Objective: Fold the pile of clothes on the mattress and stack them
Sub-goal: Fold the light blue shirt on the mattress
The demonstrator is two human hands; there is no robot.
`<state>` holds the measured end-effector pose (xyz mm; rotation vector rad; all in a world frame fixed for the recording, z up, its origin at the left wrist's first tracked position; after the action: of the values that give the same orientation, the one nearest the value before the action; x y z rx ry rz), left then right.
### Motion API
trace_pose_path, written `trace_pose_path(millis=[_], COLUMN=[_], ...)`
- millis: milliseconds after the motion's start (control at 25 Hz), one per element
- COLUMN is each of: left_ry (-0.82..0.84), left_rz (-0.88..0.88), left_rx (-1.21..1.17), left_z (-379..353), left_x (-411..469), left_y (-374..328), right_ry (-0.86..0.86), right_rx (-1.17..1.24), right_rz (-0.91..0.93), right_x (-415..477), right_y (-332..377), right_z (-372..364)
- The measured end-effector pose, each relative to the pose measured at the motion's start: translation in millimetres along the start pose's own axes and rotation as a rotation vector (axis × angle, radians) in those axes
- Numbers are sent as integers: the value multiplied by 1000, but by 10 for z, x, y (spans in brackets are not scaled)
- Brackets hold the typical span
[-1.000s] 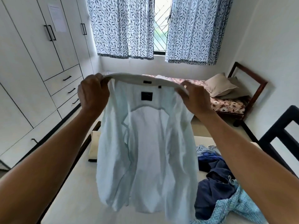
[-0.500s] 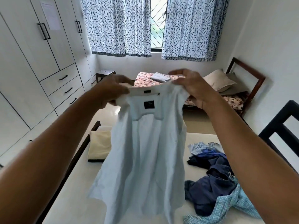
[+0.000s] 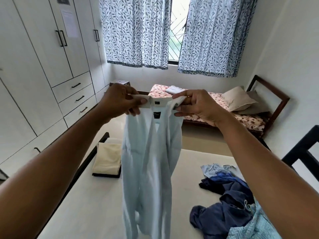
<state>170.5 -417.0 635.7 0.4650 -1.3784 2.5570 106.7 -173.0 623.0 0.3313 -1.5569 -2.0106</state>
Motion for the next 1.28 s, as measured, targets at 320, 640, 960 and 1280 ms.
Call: trace_pose_path(millis=[320, 640, 960, 1280], left_ry=[32, 400, 591, 551], left_rz=[-169, -79, 16, 30], left_rx=[-86, -257, 173, -186], left_z=[327, 328, -77, -340], left_x=[120, 89, 122, 31], left_y=[-203, 13, 29, -170], right_ry=[-189, -96, 272, 244], right_rx=[-537, 66, -395, -302], right_rz=[318, 189, 143, 210], right_x=[251, 117, 95, 225], right_y=[426, 145, 242, 285], right_z=[-99, -187, -572, -449])
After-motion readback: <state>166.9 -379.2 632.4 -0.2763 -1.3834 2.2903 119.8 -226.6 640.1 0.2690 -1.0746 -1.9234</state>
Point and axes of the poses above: each hand's wrist, its own x-axis towards the middle knuckle, its own z-axis out of the back of the hand, y = z × x, the point moved 7 cm from there along x, towards the middle knuckle, and after that the axes turned 3 degrees about -z, right-handed, at the moved point
